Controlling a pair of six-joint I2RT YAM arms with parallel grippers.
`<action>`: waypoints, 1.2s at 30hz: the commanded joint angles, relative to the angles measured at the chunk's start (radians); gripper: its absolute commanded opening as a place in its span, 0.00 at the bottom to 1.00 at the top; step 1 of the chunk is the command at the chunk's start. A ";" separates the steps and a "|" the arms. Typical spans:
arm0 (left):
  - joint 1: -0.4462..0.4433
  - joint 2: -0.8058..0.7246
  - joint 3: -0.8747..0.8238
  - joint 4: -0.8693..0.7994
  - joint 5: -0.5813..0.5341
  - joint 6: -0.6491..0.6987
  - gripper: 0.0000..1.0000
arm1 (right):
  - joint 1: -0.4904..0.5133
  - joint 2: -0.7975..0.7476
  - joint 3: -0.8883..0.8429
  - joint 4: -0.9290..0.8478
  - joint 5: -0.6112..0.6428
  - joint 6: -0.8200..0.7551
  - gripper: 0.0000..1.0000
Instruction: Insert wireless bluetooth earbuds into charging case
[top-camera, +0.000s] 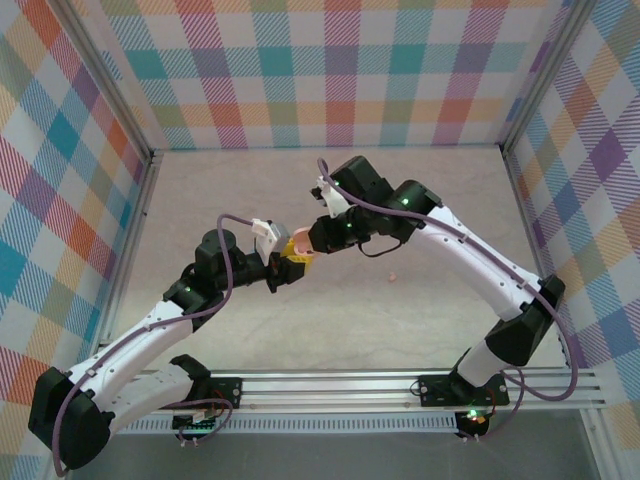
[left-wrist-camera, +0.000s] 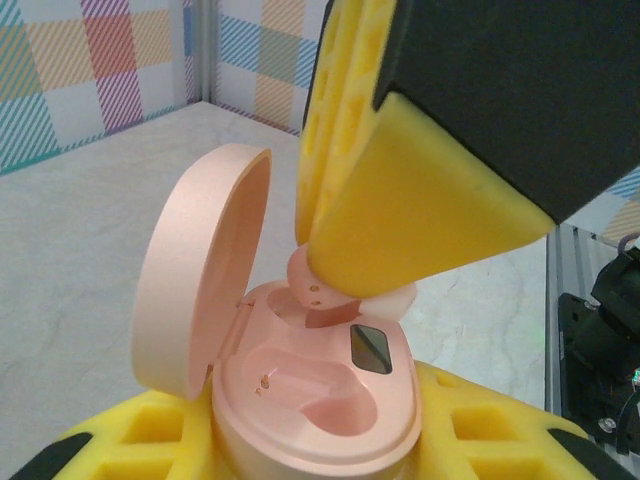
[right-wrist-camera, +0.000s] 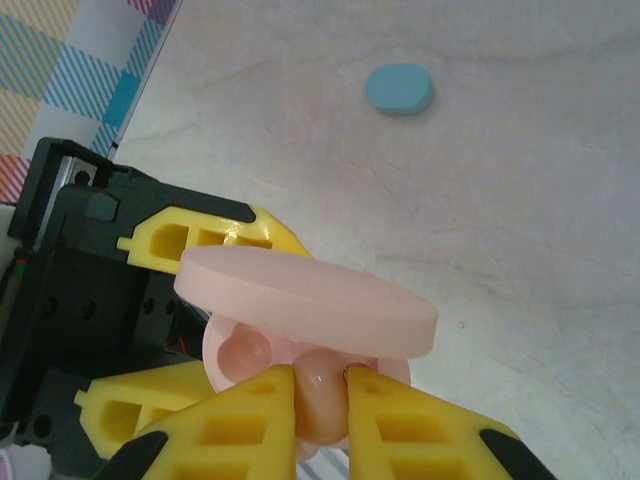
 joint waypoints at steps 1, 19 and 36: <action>0.008 -0.021 0.015 0.050 0.009 -0.021 0.21 | 0.005 -0.052 -0.045 0.087 0.013 -0.109 0.15; 0.008 -0.026 0.007 0.098 0.031 -0.096 0.21 | 0.052 -0.196 -0.246 0.370 0.115 -0.436 0.16; 0.008 -0.037 0.012 0.111 0.031 -0.116 0.21 | 0.077 -0.258 -0.365 0.470 0.206 -0.669 0.16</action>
